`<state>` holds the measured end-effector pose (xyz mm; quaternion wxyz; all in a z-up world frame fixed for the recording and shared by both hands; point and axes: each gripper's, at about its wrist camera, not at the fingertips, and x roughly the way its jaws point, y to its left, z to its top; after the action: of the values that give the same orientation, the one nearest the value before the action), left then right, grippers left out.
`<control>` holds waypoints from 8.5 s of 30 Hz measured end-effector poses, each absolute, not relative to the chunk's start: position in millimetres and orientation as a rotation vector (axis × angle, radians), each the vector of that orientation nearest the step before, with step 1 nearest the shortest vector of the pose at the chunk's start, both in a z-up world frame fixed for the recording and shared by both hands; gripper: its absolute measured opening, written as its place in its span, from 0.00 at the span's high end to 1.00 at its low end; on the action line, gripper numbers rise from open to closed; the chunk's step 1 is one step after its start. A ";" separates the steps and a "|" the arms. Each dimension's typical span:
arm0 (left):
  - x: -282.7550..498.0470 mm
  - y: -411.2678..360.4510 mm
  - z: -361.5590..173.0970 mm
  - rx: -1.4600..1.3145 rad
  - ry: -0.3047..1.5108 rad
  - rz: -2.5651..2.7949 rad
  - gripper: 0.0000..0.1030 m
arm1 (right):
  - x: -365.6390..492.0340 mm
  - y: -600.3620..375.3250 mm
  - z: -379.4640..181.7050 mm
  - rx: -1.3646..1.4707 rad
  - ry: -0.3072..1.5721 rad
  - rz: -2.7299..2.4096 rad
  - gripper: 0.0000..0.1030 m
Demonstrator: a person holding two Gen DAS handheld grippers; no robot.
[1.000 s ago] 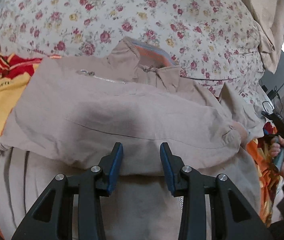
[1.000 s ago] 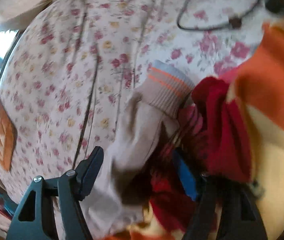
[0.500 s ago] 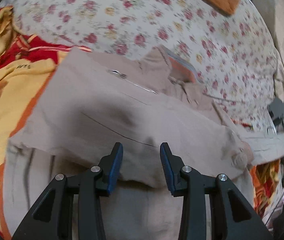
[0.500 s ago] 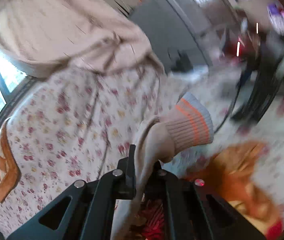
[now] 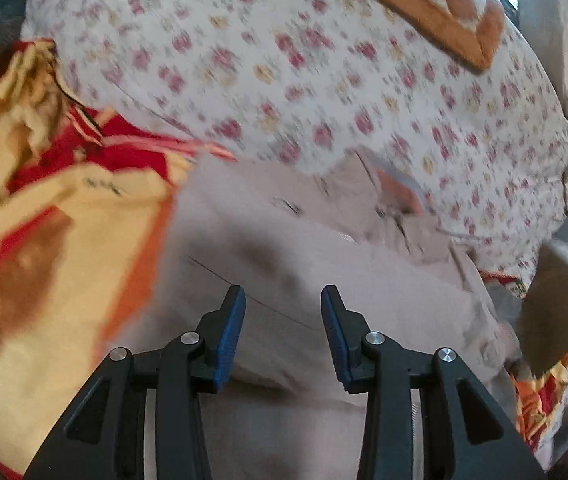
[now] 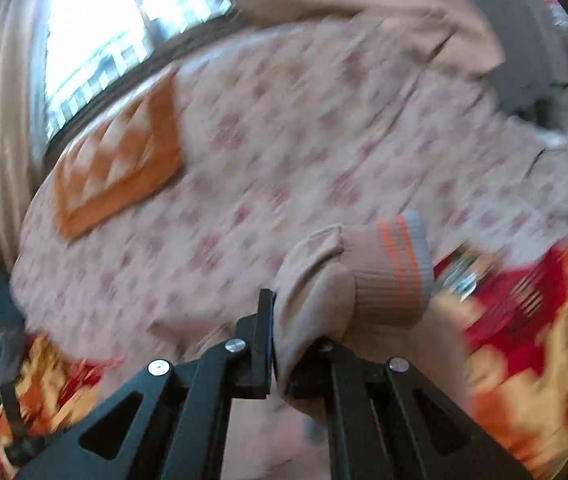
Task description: Fold large clothes
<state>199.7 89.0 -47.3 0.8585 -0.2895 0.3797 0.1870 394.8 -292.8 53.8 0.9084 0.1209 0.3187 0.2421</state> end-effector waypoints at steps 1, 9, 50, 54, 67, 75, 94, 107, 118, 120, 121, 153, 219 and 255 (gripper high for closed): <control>195.5 98.9 -43.6 -0.599 0.795 0.423 0.68 | 387.5 -278.3 43.5 0.241 0.694 0.518 0.95; 149.8 172.0 -29.1 -0.631 0.702 0.679 0.68 | 337.0 -138.9 24.9 0.050 0.716 0.730 0.95; 152.5 175.8 -54.2 -0.705 0.763 0.706 0.67 | 301.8 -30.5 -70.8 -0.287 0.994 0.992 0.62; 156.1 170.3 -55.6 -0.692 0.771 0.697 0.67 | 322.0 -79.0 -39.2 -0.223 0.961 0.891 0.62; 215.3 60.2 -40.9 -0.396 0.716 0.261 0.67 | 407.5 -290.9 -3.1 -0.103 0.839 0.578 0.83; 233.8 76.4 -94.4 -0.369 0.913 0.415 0.86 | 410.1 -255.2 -45.6 -0.204 0.987 0.716 0.87; 264.3 99.3 -92.8 -0.410 0.918 0.360 0.75 | 450.5 -206.1 -47.6 -0.136 0.873 0.554 0.77; 268.5 87.0 -107.0 -0.315 0.938 0.368 0.62 | 469.4 -200.2 -120.2 -0.131 1.079 0.579 0.54; 274.6 74.2 -110.0 -0.249 0.955 0.332 0.45 | 437.4 -185.7 -112.3 -0.242 1.072 0.642 0.10; 275.7 74.4 -111.0 -0.254 0.954 0.327 0.44 | 435.9 -190.2 -112.1 -0.195 1.078 0.647 0.09; 275.2 74.8 -111.1 -0.258 0.951 0.326 0.44 | 436.0 -194.2 -112.6 -0.181 1.081 0.649 0.09; 263.1 37.7 -102.7 -0.333 0.995 0.343 0.44 | 386.2 -232.7 -85.0 -0.153 1.023 0.640 0.61; -76.7 -78.3 -105.1 -0.522 1.003 0.206 0.49 | 102.3 -413.7 -125.4 0.027 1.253 0.768 0.25; -124.4 -81.2 -24.2 -0.503 0.785 0.102 0.97 | 61.9 -452.1 -32.2 0.137 1.015 0.981 0.92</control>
<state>-124.4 -81.2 -24.2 0.8920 -0.2425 0.3783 0.0491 61.9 -452.1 -32.2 0.7590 0.0627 0.4660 0.4504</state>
